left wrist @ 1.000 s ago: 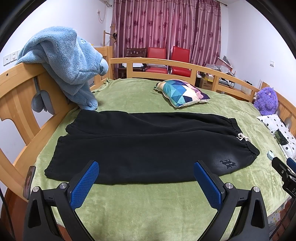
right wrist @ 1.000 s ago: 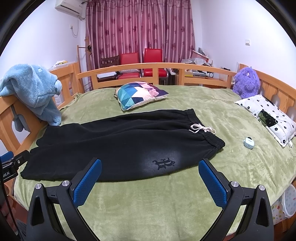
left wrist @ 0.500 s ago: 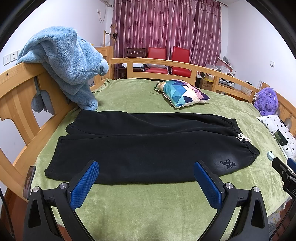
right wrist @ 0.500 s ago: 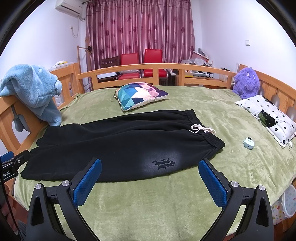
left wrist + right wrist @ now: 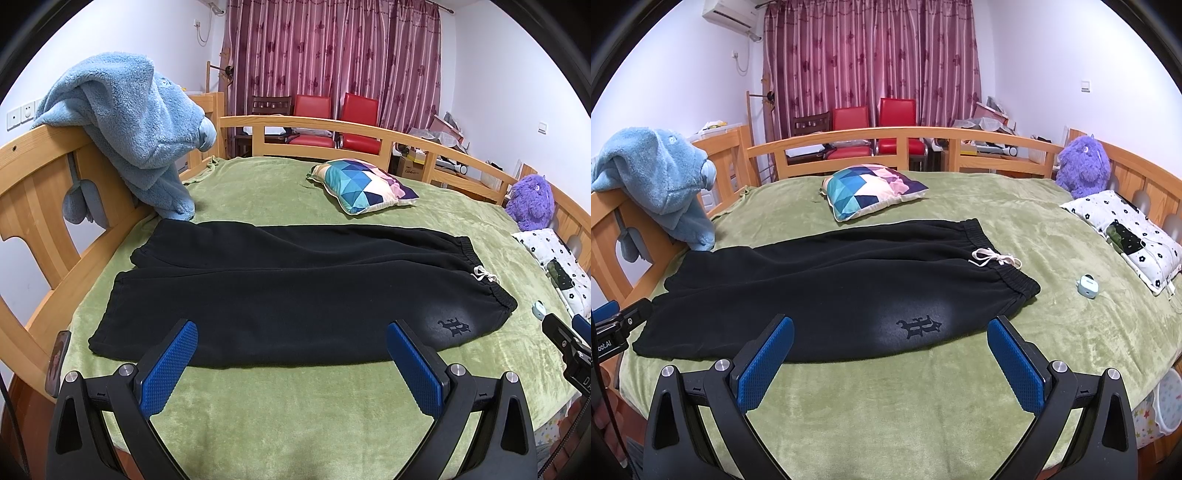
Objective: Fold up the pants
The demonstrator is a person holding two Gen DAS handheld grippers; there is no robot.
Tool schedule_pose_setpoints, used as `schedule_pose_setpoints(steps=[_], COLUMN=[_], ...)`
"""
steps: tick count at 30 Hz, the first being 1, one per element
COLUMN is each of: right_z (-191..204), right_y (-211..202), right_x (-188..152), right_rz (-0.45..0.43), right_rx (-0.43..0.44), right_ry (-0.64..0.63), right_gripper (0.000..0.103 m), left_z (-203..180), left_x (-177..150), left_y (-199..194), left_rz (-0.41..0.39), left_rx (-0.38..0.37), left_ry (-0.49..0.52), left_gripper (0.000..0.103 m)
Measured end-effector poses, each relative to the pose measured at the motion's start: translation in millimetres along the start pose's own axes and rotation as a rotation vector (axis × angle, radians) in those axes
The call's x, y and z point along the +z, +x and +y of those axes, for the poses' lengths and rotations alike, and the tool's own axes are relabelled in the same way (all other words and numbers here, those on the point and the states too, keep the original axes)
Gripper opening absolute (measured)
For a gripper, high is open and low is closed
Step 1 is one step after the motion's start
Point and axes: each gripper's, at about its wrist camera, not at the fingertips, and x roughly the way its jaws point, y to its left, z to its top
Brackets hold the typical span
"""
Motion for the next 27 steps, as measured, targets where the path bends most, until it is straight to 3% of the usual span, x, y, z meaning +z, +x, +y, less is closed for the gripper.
schedule_pose_setpoints(steps=[18,27], right_z=[1,-2], right_y=[-4,-13], right_x=[8,5], right_rz=[-0.008,-0.022], right_rx=[-0.004,0.001], right_ry=[-0.005,0.004], right_gripper=[0.103,0.102], left_z=[-3,15], left_x=[2,-6], left_y=[-4,-14], left_rz=[-0.006,-0.019], left_rx=[-0.004,-0.006], left_ry=[-0.006,-0.043], left_gripper=[0.103,0.103])
